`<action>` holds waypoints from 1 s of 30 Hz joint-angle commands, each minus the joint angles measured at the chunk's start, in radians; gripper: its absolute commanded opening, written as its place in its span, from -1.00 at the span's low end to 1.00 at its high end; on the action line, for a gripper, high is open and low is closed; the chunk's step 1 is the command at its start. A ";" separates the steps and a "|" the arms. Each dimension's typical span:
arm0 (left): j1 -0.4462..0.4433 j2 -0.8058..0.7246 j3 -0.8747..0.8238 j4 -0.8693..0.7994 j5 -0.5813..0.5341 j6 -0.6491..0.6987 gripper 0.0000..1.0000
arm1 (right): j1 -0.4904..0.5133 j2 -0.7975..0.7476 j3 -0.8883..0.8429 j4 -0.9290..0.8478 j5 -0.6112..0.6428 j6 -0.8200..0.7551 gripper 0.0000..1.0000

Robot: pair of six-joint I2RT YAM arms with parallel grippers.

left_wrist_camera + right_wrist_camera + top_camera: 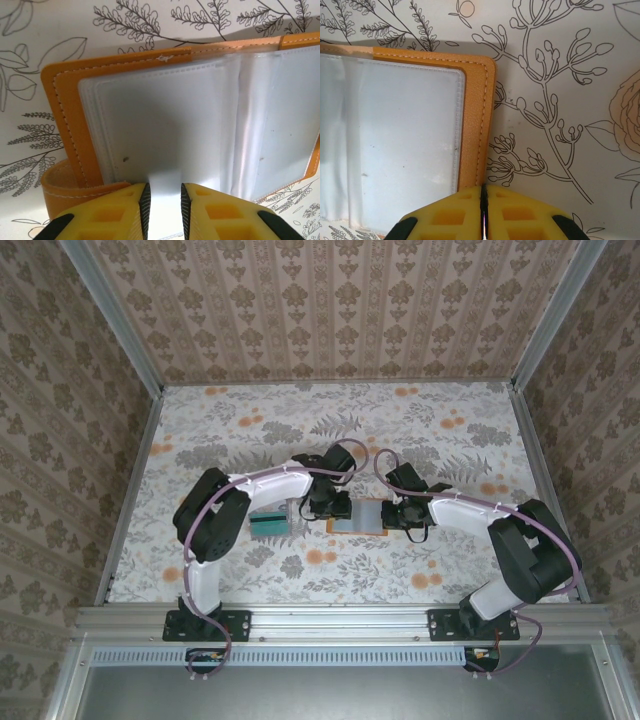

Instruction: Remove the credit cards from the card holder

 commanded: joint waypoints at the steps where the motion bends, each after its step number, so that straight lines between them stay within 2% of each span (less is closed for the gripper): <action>1: 0.011 -0.020 -0.024 -0.036 -0.036 -0.017 -0.46 | -0.005 0.019 -0.015 0.004 -0.016 0.022 -0.75; 19: 0.026 -0.062 -0.037 -0.059 -0.110 -0.032 -0.42 | -0.005 0.057 -0.006 0.002 -0.019 0.019 -0.81; 30: 0.028 -0.094 -0.041 -0.013 -0.079 -0.018 -0.41 | -0.003 -0.048 0.038 0.047 -0.154 0.063 -0.68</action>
